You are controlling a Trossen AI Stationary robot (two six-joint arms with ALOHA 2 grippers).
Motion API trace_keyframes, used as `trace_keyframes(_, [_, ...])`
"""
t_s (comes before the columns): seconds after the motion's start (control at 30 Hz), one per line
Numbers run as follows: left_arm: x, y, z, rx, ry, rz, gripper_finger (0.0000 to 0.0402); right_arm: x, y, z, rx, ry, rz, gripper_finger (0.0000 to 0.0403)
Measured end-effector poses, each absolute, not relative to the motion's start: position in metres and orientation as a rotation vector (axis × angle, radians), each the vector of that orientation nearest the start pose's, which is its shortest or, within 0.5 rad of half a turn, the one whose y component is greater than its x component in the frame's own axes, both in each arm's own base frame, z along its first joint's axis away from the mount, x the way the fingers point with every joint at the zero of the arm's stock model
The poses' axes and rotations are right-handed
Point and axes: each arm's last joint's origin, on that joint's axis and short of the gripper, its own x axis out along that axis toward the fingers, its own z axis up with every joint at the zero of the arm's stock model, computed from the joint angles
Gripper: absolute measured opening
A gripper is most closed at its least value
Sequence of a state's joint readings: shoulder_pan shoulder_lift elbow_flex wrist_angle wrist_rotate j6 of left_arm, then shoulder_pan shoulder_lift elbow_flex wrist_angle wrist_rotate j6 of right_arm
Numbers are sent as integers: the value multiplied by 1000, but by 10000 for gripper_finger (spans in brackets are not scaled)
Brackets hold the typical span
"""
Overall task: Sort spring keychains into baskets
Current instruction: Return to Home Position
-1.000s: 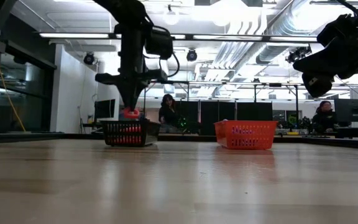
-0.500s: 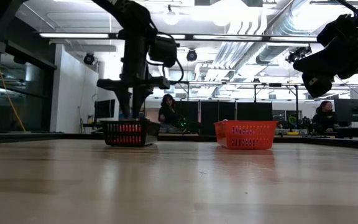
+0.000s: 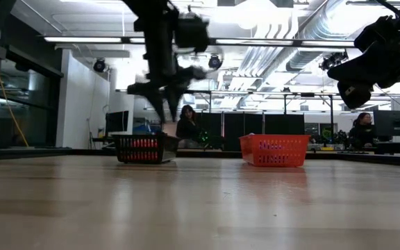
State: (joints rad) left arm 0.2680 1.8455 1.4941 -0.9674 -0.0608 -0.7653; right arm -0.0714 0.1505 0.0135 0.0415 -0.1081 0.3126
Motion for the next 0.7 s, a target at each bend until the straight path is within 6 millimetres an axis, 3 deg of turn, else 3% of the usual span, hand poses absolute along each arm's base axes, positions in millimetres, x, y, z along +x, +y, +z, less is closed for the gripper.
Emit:
trace_keyframes(0.23, [381, 61, 255, -589, 920, 589, 86, 106, -4, 160, 321, 100, 21, 11])
trace_keyframes(0.47, [398, 41, 274, -505, 725, 411, 61, 106, -4, 160, 321, 100, 22, 11])
trace_keyframes(0.7, [390, 40, 298, -476, 598, 327, 48, 106, -4, 160, 321, 100, 21, 11])
